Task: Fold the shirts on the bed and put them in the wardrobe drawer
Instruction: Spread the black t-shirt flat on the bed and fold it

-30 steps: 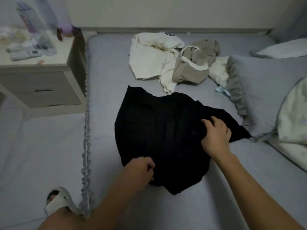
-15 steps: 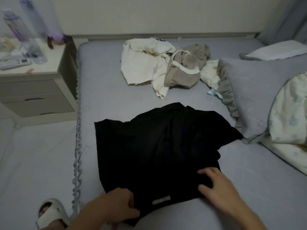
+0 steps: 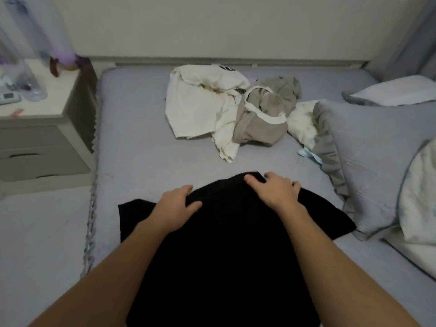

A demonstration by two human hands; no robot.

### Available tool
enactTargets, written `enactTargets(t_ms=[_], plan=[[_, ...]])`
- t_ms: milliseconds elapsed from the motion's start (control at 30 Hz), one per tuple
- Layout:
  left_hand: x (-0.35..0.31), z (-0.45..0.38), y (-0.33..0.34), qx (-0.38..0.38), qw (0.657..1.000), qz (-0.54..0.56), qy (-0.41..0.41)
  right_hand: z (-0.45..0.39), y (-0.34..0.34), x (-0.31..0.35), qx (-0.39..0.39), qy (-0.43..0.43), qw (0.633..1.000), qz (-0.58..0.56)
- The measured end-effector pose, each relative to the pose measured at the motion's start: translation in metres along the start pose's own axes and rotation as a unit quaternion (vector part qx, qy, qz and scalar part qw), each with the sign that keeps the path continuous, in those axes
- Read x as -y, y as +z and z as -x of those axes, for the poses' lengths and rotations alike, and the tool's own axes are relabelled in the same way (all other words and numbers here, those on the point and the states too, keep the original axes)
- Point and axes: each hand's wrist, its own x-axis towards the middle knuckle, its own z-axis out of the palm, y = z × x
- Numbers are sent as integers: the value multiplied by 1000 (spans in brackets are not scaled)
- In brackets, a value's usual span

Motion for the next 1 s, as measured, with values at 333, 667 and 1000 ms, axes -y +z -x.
enactTargets(t_ms=[333,667,1000], plan=[[60,19,-34,-101,990,8,-101,26,8,13,-104,-99,982,-125],[45,54,5,-50,996,-33,58,173,71,-98,99,155,955,-234],[-30,151,42,287,957,-22,-20,-22,-47,-26,-135,-39,986,-92]])
